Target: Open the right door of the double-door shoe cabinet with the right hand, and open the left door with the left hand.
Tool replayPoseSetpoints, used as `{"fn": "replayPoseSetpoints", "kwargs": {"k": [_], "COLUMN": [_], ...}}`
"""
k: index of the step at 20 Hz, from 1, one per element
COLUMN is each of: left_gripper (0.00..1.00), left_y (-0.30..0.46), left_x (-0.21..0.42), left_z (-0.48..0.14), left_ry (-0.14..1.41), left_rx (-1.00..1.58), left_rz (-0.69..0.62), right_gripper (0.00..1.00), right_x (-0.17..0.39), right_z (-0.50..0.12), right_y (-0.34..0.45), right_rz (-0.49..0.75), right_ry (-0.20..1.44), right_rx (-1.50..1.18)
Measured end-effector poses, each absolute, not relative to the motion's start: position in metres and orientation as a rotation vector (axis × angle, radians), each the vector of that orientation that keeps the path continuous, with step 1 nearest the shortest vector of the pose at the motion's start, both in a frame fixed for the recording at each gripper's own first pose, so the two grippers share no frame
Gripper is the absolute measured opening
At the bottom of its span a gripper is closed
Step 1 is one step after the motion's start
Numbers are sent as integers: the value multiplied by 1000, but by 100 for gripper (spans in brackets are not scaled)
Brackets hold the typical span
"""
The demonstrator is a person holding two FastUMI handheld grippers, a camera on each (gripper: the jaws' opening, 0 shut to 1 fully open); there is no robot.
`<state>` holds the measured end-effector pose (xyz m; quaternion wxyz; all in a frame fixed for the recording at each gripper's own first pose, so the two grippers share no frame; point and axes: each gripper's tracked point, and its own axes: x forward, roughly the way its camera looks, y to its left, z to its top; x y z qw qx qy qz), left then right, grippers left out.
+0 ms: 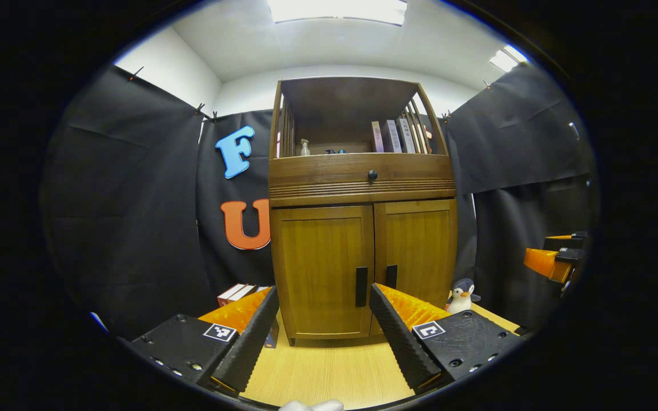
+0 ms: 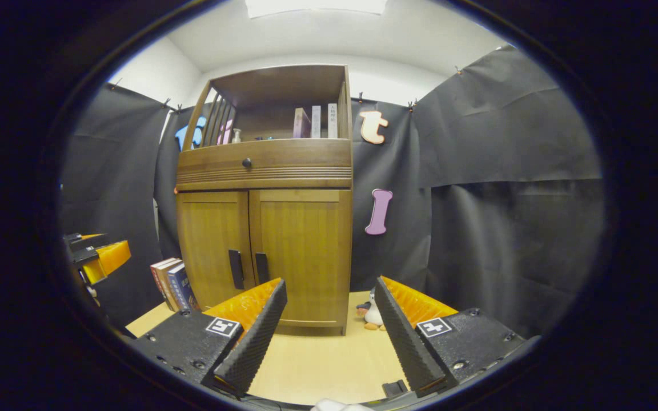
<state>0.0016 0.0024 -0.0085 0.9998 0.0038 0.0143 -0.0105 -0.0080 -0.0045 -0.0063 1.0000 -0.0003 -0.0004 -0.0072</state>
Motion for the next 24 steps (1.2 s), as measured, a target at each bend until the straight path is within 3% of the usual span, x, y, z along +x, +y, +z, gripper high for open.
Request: {"fn": "replayPoseSetpoints", "kwargs": {"k": [12,24], "left_gripper": [96,96], "left_y": [29,53], "left_x": [-15,-22], "left_z": [-19,-11], "left_ry": [56,70], "left_rx": [13,50], "left_rz": [37,136], "right_gripper": [99,98], "right_x": [33,178], "right_z": [-37,-88], "right_y": [5,91], "right_rz": [22,143], "right_ry": [34,126], "right_rx": [-27,-40]}}
